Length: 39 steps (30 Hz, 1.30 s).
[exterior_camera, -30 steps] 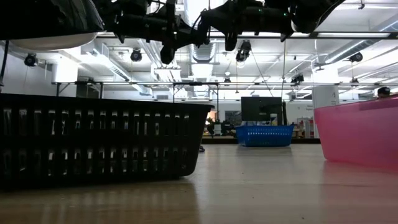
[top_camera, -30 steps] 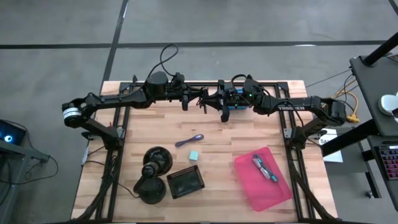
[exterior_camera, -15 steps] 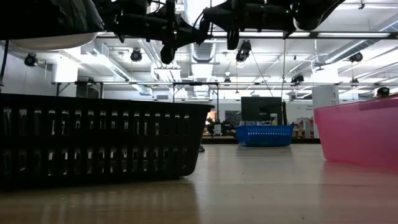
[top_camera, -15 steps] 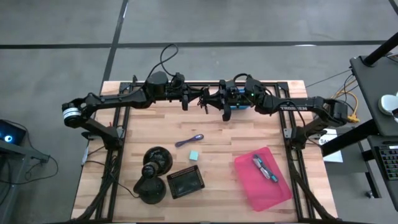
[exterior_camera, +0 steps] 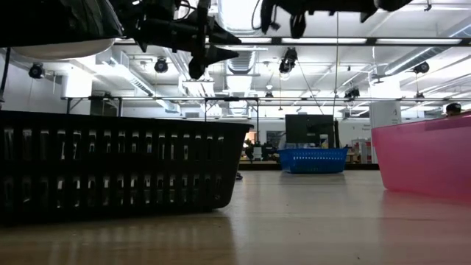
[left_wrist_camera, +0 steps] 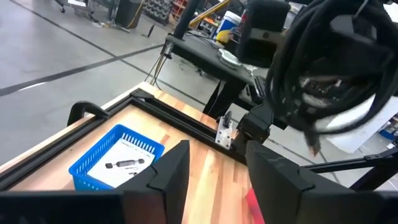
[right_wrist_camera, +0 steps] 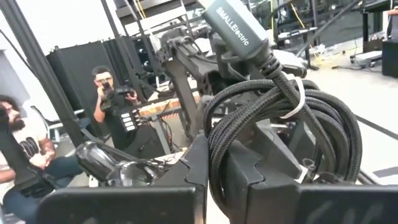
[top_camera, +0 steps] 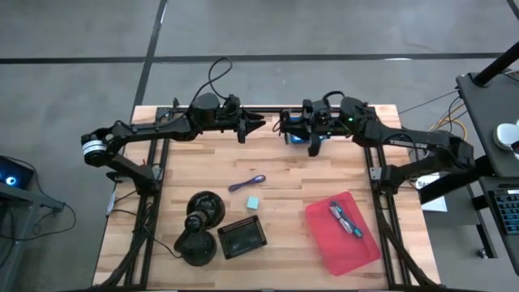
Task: Pick and place items into bin
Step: Put the black charger cable into the pink bin
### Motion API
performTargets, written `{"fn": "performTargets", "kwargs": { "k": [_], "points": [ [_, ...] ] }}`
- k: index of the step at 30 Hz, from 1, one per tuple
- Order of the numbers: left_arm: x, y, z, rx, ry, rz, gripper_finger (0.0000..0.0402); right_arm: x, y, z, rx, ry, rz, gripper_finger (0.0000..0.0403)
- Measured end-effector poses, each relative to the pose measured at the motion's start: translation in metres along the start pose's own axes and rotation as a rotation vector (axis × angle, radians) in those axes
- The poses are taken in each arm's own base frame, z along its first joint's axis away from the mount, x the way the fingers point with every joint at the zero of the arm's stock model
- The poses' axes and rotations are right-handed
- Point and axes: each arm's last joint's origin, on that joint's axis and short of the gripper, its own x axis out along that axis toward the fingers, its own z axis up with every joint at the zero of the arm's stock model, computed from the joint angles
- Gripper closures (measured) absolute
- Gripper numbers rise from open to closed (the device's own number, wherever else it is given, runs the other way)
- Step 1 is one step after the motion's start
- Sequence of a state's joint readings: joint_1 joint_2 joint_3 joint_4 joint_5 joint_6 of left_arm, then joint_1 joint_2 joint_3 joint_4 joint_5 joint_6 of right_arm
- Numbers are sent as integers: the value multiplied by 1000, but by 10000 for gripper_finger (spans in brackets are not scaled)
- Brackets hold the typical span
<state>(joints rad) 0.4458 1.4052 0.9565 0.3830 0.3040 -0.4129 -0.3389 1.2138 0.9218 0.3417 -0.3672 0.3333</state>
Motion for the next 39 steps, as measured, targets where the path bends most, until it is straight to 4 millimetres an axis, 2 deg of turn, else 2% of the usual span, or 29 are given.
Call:
{"fn": "performTargets", "kwargs": {
  "k": [8,21,28,39],
  "points": [
    [0,0,0,-1,-2,-1,258,-26,14,10,69,43,-19,390],
    [0,0,0,0,0,-2,258,-56,32,19,166,61,-16,390],
    [0,1,-2,6,8,2,258,-68,49,9,206,198,46,390],
    [-1,2,-5,80,22,6,258,-75,82,-15,501,437,88,390]
  ]
}}
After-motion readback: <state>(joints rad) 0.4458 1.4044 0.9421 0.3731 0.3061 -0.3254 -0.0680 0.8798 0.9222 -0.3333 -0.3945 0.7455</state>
